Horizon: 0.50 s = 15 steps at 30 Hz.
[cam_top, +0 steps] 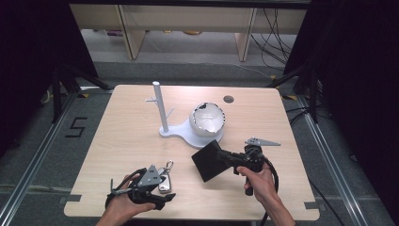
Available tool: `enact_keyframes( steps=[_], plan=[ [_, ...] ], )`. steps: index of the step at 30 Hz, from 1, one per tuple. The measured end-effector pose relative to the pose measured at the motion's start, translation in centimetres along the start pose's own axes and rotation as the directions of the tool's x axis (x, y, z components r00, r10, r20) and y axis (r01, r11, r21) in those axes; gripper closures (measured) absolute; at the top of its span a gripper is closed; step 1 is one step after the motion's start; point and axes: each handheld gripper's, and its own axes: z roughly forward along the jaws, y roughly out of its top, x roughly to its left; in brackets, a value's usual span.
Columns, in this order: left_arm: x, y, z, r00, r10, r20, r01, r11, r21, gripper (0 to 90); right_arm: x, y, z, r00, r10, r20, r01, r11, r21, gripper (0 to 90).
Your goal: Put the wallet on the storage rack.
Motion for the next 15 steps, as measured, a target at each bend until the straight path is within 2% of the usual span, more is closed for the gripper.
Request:
enact_keyframes(
  steps=[1,2,3,4,5,6,7,10,12,13,15],
  plan=[
    [0.0,0.0,0.0,1.0000,0.000,0.000,0.000,1.0000,0.000,34.0,0.3,0.2,-0.1,0.9993,0.037,0.001,-0.037,0.999,0.006,78.5],
    [0.1,-0.3,-0.2,0.9999,-0.014,-0.001,0.014,0.9999,0.003,34.0,0.3,0.2,-0.1,0.9993,0.037,0.001,-0.037,0.999,0.006,78.5],
    [0.2,-0.6,-0.2,0.9996,-0.026,-0.009,0.026,0.9997,-0.003,33.9,0.0,0.4,-0.2,0.9999,0.001,-0.012,-0.001,1.000,-0.011,78.6],
    [0.4,-0.9,-0.4,0.9994,-0.029,-0.016,0.029,0.9996,-0.004,33.7,0.0,0.8,-0.4,0.9998,0.016,0.011,-0.015,1.000,-0.011,78.6],
    [0.5,-1.0,-0.5,0.9994,-0.029,-0.017,0.029,0.9996,-0.006,33.6,0.0,1.0,-0.4,0.9999,0.011,-0.004,-0.011,1.000,-0.019,78.6],
    [0.7,-1.0,-0.7,0.9996,-0.010,-0.028,0.010,0.9999,0.008,33.3,-0.1,1.2,-0.5,1.0000,0.004,0.005,-0.004,1.000,-0.025,78.6],
    [0.7,-1.1,-0.8,0.9997,-0.012,-0.020,0.012,0.9999,0.000,32.8,-0.1,1.4,-0.6,0.9999,0.010,0.002,-0.010,1.000,-0.029,78.5],
    [0.7,-1.6,-0.7,0.9990,-0.032,-0.030,0.032,0.9994,-0.015,30.9,-0.4,2.0,-0.9,0.9999,0.011,0.006,-0.010,0.999,-0.045,78.5],
    [0.8,-1.8,-0.8,0.9991,-0.029,-0.030,0.029,0.9994,-0.018,30.4,-0.6,2.4,-1.1,0.9999,-0.001,0.016,0.002,0.998,-0.055,78.6],
    [0.8,-1.8,-0.8,0.9991,-0.029,-0.030,0.029,0.9994,-0.018,30.2,-0.6,2.6,-1.3,0.9998,0.014,0.011,-0.013,0.998,-0.061,78.6],
    [0.8,-2.0,-0.9,0.9992,-0.030,-0.027,0.030,0.9994,-0.019,29.0,-0.7,2.8,-1.4,0.9999,0.003,0.012,-0.003,0.997,-0.072,78.6]
  ],
)
